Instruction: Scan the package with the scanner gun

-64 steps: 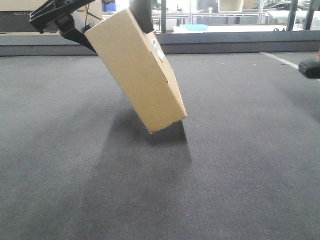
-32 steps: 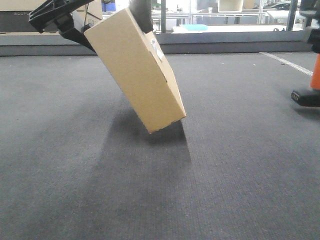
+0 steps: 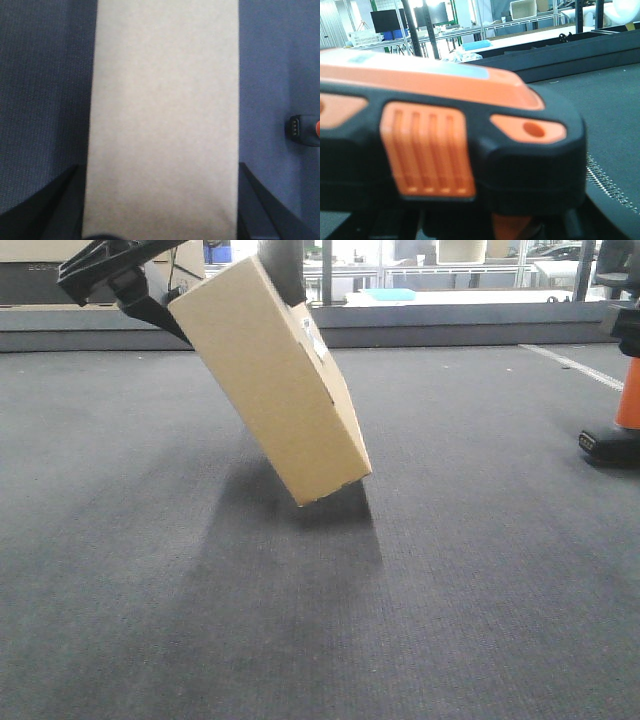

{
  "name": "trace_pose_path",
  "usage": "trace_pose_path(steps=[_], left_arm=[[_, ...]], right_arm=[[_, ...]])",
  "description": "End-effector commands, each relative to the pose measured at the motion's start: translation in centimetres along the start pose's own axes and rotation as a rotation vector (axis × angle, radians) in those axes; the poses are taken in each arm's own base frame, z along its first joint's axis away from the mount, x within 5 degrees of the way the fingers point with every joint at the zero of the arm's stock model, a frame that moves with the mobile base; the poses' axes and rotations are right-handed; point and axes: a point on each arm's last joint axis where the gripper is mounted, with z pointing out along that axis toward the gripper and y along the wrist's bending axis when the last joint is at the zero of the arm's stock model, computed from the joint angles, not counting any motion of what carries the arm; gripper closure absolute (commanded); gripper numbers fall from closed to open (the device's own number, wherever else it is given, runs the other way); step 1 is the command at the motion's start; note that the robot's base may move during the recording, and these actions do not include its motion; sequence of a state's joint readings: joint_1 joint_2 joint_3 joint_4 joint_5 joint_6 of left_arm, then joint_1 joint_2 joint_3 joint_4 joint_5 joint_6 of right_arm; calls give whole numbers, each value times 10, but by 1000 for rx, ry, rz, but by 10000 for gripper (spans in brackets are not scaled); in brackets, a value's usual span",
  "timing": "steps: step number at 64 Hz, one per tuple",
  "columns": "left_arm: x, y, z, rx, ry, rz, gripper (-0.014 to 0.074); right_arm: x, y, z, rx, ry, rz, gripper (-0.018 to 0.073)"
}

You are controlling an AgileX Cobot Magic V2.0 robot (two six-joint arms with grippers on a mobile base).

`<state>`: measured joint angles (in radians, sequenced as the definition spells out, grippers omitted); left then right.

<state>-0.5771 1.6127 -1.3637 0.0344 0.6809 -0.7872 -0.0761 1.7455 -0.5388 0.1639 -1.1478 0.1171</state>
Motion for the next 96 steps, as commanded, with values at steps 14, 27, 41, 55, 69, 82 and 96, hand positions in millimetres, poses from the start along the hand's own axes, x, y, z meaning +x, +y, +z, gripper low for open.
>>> trace_pose_path(steps=[14, 27, 41, 55, 69, 82, 96], left_arm=[[-3, -4, -8, 27, -28, 6, 707], [-3, -4, -8, 27, -28, 6, 707], [-3, -4, -8, 27, -28, 6, 707], [-3, -4, -8, 27, -28, 6, 707], [-3, -4, -8, 27, -28, 29, 707], [-3, -4, -8, 26, -27, 40, 707], [-6, 4, -17, -8, -15, 120, 707]], right_arm=[[-9, 2, 1, -17, -81, 4, 307], [-9, 2, 1, -17, -81, 24, 31], [-5, 2, 1, -14, -41, 23, -2], [-1, 2, -7, -41, -40, 6, -2], [17, -2, -28, -47, 53, -14, -2], [10, -4, -47, -48, 49, -14, -2], [-8, -4, -69, -59, -2, -8, 0]])
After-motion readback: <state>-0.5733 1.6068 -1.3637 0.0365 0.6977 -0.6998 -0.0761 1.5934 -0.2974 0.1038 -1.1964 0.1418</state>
